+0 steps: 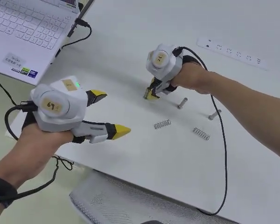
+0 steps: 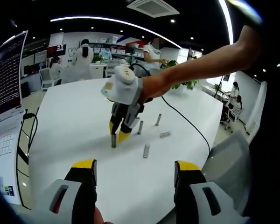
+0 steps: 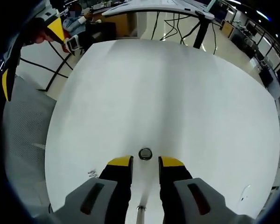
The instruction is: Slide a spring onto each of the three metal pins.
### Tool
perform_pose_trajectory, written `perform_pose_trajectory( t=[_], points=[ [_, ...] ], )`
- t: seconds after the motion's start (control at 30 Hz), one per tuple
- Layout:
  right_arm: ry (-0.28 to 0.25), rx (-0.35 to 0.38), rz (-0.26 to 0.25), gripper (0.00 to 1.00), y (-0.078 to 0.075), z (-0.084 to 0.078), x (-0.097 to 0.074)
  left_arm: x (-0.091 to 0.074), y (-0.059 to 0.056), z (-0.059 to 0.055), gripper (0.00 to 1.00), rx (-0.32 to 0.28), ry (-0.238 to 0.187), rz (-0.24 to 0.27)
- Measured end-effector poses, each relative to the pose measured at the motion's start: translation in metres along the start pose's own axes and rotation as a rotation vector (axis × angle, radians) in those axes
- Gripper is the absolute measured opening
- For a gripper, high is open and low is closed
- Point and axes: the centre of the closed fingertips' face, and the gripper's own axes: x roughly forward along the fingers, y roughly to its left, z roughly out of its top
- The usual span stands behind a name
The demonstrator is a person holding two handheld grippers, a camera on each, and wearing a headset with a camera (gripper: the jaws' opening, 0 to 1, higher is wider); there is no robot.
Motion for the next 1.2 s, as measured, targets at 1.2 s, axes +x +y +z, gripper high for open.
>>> perform_pose_trajectory(
  t=[1.2],
  points=[
    [-0.227, 0.251, -0.116, 0.34, 0.008, -0.018, -0.052, -0.003, -0.006, 0.011, 0.65, 0.013, -0.014, 0.006]
  ],
)
